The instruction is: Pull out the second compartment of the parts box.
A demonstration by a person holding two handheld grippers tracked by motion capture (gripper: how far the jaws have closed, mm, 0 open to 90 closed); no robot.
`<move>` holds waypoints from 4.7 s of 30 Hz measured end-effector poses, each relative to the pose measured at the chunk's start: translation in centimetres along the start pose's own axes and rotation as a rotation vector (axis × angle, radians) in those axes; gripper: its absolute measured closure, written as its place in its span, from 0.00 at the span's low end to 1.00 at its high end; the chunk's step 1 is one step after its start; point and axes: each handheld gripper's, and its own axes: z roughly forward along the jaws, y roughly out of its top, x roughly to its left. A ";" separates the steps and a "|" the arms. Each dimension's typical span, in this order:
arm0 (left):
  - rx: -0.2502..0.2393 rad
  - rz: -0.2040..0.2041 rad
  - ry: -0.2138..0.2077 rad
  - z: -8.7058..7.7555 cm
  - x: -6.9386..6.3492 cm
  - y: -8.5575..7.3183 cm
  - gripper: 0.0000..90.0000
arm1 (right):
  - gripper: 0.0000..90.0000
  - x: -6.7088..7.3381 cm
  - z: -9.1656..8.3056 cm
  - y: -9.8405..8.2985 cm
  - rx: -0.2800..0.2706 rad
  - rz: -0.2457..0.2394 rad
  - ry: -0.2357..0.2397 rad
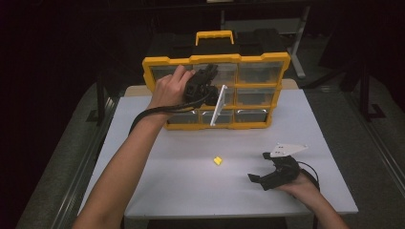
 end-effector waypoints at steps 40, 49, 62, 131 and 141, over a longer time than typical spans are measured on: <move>-0.038 0.016 0.015 -3.4 0.1 1.0 0.90 | 0.00 0.1 0.1 0.0 0.003 -0.001 0.001; -0.049 0.021 0.022 -4.3 0.0 1.4 0.90 | 0.00 0.1 0.1 0.0 0.004 0.001 0.000; -0.061 0.022 0.030 -5.5 -0.3 1.7 0.90 | 0.00 0.1 0.1 0.0 0.003 0.002 -0.001; -0.092 -0.016 0.021 -9.6 -3.2 1.2 0.43 | 0.00 0.2 0.3 0.0 0.007 0.000 0.001; -0.069 -0.031 0.004 -10.5 -5.0 0.5 0.41 | 0.00 0.3 0.3 0.1 0.008 0.003 0.000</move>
